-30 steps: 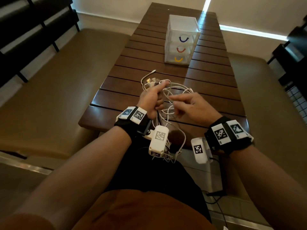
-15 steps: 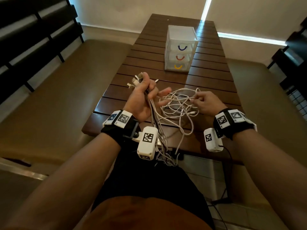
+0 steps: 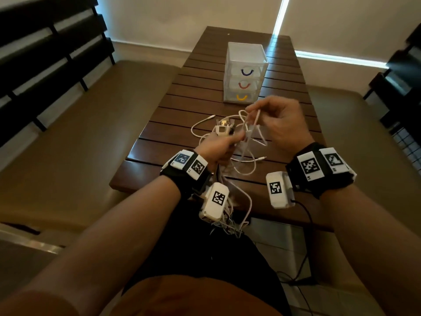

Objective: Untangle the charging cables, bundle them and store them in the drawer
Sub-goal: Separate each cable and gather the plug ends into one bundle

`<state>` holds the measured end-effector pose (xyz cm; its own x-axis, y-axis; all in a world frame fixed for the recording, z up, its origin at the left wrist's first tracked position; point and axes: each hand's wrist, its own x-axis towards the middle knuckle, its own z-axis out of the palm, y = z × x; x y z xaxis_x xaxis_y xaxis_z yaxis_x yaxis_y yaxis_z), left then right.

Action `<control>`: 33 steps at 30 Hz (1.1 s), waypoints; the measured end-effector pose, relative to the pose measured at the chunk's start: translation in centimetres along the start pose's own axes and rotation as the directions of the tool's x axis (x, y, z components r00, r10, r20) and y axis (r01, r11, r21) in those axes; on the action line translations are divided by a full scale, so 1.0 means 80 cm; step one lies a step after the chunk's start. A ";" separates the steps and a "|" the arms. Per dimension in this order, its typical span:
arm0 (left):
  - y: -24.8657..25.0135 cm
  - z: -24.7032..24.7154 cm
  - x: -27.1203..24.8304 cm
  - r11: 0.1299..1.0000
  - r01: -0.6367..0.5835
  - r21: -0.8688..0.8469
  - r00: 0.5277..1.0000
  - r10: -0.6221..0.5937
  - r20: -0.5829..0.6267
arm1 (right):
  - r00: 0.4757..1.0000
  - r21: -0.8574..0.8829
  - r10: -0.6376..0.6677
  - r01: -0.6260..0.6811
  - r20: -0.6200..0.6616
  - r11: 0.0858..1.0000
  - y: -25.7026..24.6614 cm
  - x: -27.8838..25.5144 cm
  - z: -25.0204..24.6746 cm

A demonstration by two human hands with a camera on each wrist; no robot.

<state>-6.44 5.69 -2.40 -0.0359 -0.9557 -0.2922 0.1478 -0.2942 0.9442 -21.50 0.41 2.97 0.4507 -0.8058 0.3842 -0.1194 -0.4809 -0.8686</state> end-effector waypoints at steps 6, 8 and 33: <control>-0.013 0.001 0.014 0.991 -0.078 0.113 0.922 0.115 -0.370 | 0.984 -0.229 0.003 -0.045 -0.181 0.972 0.004 -0.007 -0.011; -0.016 0.004 0.013 0.971 -0.116 0.208 0.880 0.198 -0.431 | 0.988 -0.391 0.104 -0.140 -0.112 0.910 0.007 -0.001 -0.016; -0.032 0.008 0.013 0.899 -0.040 0.435 0.834 0.270 -0.481 | 0.972 -0.897 0.121 0.136 0.204 0.420 -0.007 -0.010 0.014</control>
<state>-7.48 5.46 -5.00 0.4857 -0.8720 -0.0613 -0.2960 -0.2300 0.9271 -20.80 1.67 2.81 0.6036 -0.7705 0.2047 -0.7826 -0.6217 -0.0322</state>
